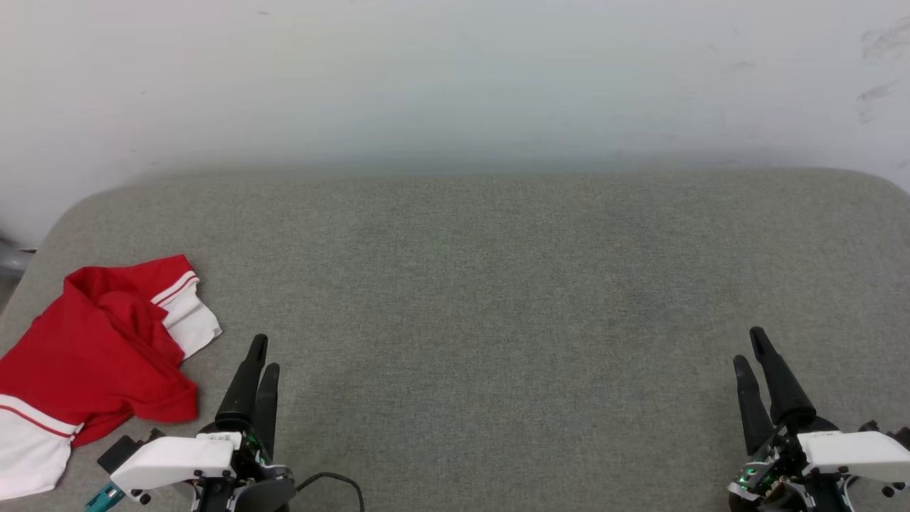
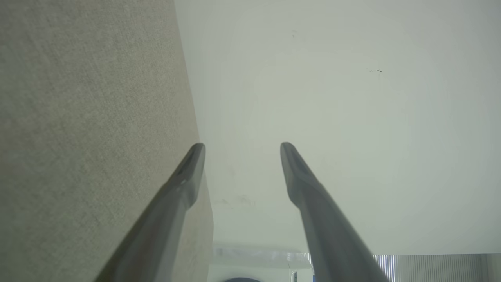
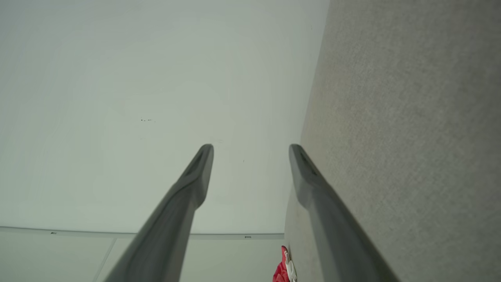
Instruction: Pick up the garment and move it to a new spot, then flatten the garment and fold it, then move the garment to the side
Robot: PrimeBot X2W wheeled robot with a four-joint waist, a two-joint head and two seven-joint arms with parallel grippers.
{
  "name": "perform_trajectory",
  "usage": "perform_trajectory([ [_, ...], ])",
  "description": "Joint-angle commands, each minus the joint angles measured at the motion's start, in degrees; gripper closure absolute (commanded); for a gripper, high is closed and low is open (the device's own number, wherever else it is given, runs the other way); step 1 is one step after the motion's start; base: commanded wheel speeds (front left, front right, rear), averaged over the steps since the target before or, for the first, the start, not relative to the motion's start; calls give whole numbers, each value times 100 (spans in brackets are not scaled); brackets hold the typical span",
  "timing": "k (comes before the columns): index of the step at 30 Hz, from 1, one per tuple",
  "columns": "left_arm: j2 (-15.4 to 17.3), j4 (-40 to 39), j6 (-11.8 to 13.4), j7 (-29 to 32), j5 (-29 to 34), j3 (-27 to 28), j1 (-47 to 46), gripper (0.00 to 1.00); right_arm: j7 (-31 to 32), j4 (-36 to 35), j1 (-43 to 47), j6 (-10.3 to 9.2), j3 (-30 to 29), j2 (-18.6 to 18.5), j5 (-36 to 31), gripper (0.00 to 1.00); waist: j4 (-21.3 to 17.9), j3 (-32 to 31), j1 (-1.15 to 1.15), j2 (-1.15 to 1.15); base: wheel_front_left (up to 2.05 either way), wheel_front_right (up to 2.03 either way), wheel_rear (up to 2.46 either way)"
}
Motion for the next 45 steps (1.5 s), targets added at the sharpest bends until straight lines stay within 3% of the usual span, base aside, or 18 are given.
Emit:
perform_trajectory([
  [1, 11, -171, -6, -49, -2, -58, -85, 0, -57, -166, -61, 0, 42, -5, -34, 0, 2, -2, 0, 0, 0, 0, 0],
  [10, 42, -637, -8, -324, 227, -358, -10, 0, -324, -480, 35, 0, 173, -5, -174, 0, 18, -20, 0, 0, 0, 0, 0],
  [16, 42, -869, -9, -478, 616, -428, 66, 0, -482, -664, 100, 0, 225, -49, -687, 0, 36, -32, 0, 0, 0, 0, 0],
  [25, 21, -1051, -11, -680, 1786, -452, 124, 0, -687, -878, 173, 0, 199, -39, -2441, 0, 62, -39, 0, 0, 0, 0, 0],
  [45, 81, -1243, -15, -1074, 4263, -663, 221, 0, -858, -1255, 282, 0, 336, -3, -5306, 0, 76, -63, 0, 0, 0, 0, 0],
])
